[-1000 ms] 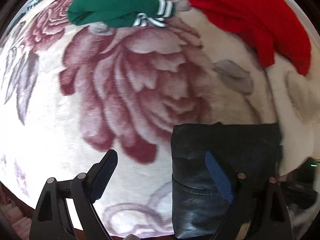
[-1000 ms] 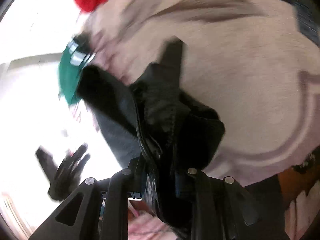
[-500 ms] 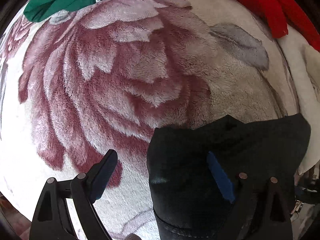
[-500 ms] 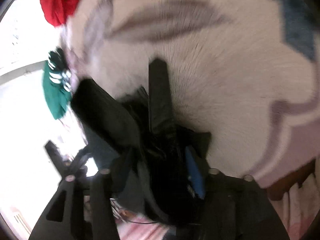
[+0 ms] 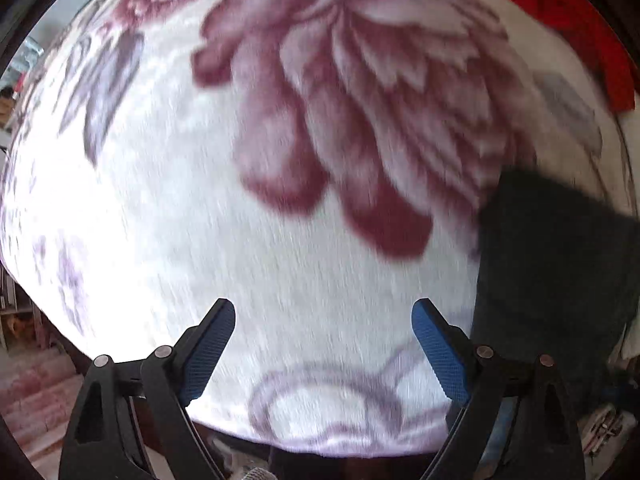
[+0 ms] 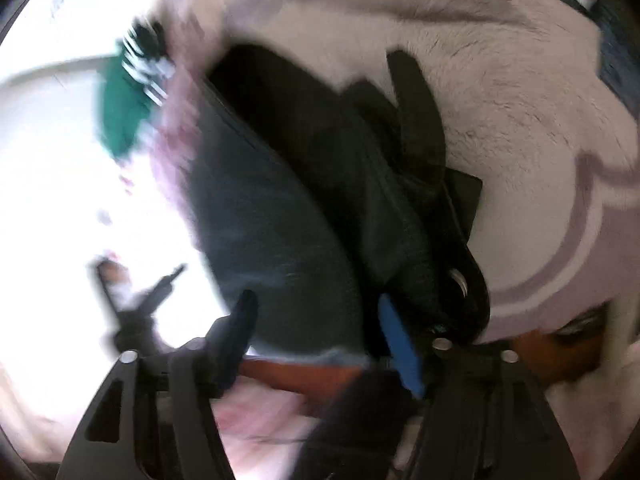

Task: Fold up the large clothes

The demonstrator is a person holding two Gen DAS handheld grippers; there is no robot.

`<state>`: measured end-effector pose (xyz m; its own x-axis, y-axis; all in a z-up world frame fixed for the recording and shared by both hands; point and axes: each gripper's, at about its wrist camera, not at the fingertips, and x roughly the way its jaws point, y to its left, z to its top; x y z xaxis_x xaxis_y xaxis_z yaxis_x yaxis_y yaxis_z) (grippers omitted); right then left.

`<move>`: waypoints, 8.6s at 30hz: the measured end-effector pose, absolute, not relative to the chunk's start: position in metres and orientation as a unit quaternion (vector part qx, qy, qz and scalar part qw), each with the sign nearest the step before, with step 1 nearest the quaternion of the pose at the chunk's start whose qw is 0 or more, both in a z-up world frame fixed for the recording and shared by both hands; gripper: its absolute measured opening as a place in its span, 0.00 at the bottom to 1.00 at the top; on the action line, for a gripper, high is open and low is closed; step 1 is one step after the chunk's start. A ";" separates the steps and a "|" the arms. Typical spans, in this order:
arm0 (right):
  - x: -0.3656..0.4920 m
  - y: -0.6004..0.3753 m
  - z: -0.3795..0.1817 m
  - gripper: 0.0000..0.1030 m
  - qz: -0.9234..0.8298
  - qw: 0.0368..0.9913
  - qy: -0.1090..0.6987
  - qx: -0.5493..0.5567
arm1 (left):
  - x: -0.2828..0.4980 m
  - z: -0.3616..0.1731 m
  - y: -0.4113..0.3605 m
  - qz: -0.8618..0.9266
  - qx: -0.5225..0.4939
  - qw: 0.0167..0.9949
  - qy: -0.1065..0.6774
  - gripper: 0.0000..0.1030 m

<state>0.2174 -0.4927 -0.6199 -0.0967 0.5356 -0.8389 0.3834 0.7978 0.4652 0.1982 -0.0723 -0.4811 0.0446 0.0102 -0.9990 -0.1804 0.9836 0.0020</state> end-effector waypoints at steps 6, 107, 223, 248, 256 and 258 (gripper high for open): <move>0.222 -0.490 -0.596 0.05 0.044 0.633 0.707 0.311 | 0.176 -0.463 -0.109 0.042 -0.065 0.732 0.677 0.88; 0.467 -0.309 -0.536 0.58 0.338 0.585 0.628 0.387 | 0.355 -0.374 -0.007 -0.244 -0.404 0.708 0.525 0.84; 0.240 -0.130 0.080 1.00 0.023 0.952 0.302 -0.036 | 0.224 0.031 0.002 0.056 -0.027 0.944 0.325 1.00; 0.238 -0.126 0.080 1.00 0.023 0.952 0.304 -0.036 | 0.222 0.038 0.002 0.063 -0.026 0.943 0.324 1.00; 0.236 -0.125 0.080 1.00 0.021 0.952 0.305 -0.034 | 0.221 0.038 0.002 0.062 -0.026 0.943 0.325 1.00; 0.236 -0.123 0.079 1.00 0.023 0.951 0.307 -0.036 | 0.221 0.038 0.002 0.063 -0.027 0.943 0.324 1.00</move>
